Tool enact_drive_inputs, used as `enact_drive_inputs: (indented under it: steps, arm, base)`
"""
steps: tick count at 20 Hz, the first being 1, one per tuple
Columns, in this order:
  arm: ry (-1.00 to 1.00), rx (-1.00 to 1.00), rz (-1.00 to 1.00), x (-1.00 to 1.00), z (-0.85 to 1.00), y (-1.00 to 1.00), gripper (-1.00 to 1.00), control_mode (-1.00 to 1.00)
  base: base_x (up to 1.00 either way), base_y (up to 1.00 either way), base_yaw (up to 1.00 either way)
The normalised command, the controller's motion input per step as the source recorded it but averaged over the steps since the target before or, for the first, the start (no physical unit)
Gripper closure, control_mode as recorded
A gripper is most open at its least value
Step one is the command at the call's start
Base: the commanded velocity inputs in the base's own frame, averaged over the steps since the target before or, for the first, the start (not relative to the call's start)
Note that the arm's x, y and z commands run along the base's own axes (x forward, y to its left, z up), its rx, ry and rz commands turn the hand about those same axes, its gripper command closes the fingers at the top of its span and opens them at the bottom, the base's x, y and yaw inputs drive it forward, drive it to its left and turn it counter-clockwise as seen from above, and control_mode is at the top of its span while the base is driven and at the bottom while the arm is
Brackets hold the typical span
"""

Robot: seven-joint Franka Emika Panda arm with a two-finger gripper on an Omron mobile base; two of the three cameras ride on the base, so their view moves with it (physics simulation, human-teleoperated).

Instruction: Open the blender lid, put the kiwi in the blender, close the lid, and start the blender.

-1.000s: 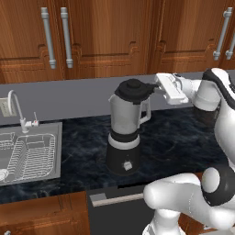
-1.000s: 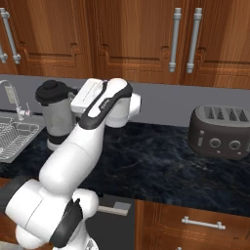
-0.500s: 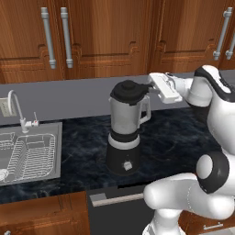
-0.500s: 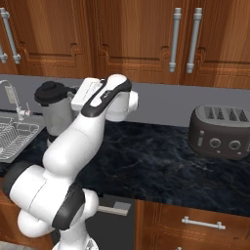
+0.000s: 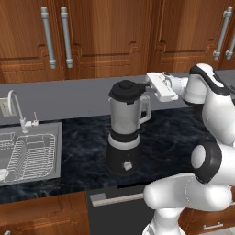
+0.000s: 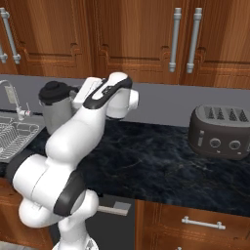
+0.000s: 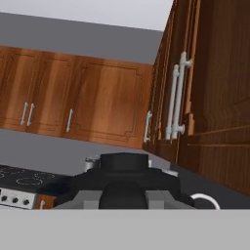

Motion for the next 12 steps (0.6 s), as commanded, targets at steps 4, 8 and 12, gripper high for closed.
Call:
enact_drive_inputs:
  steps: [4, 8, 12]
  arm:
    - [0.00, 0.00, 0.00, 0.20, -0.02, 0.00, 1.00, -1.00]
    - [0.00, 0.00, 0.01, 0.12, -0.13, 0.00, 1.00, -1.00]
    - [0.00, 0.00, 0.03, 0.18, -0.15, 0.06, 1.00, -1.00]
  base:
    - [0.00, 0.00, 0.00]
    - [0.00, 0.00, 0.00]
    - [0.00, 0.00, 0.00]
